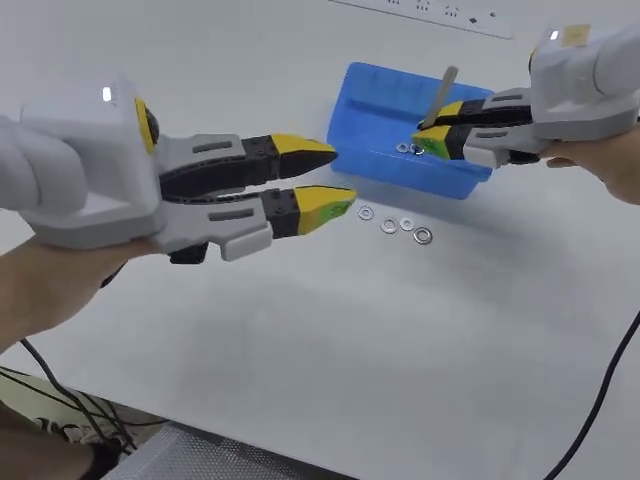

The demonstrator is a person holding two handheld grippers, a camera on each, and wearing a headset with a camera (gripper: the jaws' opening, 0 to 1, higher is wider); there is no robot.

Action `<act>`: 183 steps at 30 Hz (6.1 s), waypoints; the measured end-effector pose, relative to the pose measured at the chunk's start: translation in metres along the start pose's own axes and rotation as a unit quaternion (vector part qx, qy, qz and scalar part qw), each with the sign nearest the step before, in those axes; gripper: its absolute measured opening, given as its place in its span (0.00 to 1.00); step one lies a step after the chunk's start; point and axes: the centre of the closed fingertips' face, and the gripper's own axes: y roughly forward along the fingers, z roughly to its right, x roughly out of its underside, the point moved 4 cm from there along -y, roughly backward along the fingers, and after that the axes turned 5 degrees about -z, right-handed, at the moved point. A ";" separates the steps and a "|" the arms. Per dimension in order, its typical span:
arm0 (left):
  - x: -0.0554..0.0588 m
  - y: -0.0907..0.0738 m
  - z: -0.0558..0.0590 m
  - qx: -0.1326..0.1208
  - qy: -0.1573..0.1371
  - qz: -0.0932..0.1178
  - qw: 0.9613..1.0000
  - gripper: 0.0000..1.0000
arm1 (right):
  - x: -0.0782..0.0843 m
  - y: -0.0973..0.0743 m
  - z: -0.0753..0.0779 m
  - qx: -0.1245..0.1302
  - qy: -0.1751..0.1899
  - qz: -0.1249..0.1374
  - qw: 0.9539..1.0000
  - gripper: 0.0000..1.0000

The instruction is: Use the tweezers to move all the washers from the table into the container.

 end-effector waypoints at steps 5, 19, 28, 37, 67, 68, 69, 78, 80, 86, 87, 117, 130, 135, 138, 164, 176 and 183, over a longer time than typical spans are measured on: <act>0.000 -0.003 0.000 -0.001 0.000 -0.002 1.000 0.28 | -0.001 -0.001 -0.003 0.002 -0.003 -0.004 1.000 0.10; -0.020 0.035 -0.041 -0.004 0.012 -0.004 1.000 0.27 | -0.026 -0.020 -0.015 0.001 -0.034 0.014 0.999 0.08; -0.056 0.085 -0.046 0.048 0.069 -0.012 0.996 0.27 | -0.032 -0.027 -0.030 -0.013 -0.057 0.008 0.998 0.08; -0.057 0.101 -0.044 0.104 0.088 -0.041 0.990 0.21 | -0.040 -0.027 -0.043 -0.028 -0.082 0.007 0.996 0.08; -0.064 0.075 -0.021 0.159 0.164 -0.046 0.972 0.04 | -0.047 -0.031 -0.067 -0.080 -0.059 0.009 0.995 0.13; -0.063 0.073 -0.020 0.158 0.165 -0.044 0.973 0.04 | -0.047 -0.033 -0.069 -0.082 -0.061 0.009 0.995 0.13; -0.064 0.072 -0.020 0.156 0.165 -0.043 0.973 0.04 | -0.047 -0.034 -0.070 -0.079 -0.065 0.009 0.995 0.14; -0.056 0.059 -0.013 0.139 0.160 -0.035 0.977 0.04 | -0.028 -0.050 -0.077 -0.044 -0.046 0.001 0.998 0.25; -0.049 0.055 -0.012 0.131 0.162 -0.035 0.978 0.04 | -0.019 -0.053 -0.082 -0.044 -0.043 -0.006 0.998 0.26; -0.032 0.052 0.000 0.120 0.154 -0.042 0.980 0.04 | 0.005 -0.062 -0.097 -0.034 -0.028 -0.025 0.999 0.32; -0.031 0.052 0.000 0.120 0.153 -0.042 0.980 0.04 | 0.009 -0.064 -0.102 -0.040 -0.017 -0.025 0.999 0.32; 0.003 0.079 0.005 0.131 0.125 -0.056 0.982 0.04 | 0.055 -0.083 -0.114 -0.019 0.062 -0.019 0.998 0.32; 0.006 0.068 0.009 0.149 0.112 -0.052 0.981 0.04 | 0.050 -0.073 -0.118 -0.027 0.063 -0.014 0.998 0.32; 0.007 0.067 0.004 0.151 0.114 -0.060 0.980 0.04 | 0.039 -0.064 -0.114 -0.031 0.056 -0.004 0.998 0.32; 0.008 0.068 0.007 0.155 0.119 -0.064 0.979 0.04 | 0.030 -0.056 -0.110 -0.036 0.047 0.000 0.998 0.32; 0.009 0.070 0.011 0.171 0.130 -0.079 0.974 0.05 | 0.007 0.000 -0.108 -0.101 -0.058 -0.041 0.992 0.14; 0.011 0.067 0.008 0.167 0.136 -0.083 0.973 0.05 | 0.008 0.001 -0.106 -0.095 -0.100 -0.051 0.989 0.10; 0.011 0.069 0.008 0.152 0.132 -0.087 0.976 0.06 | 0.009 0.000 -0.107 -0.081 -0.115 -0.046 0.989 0.09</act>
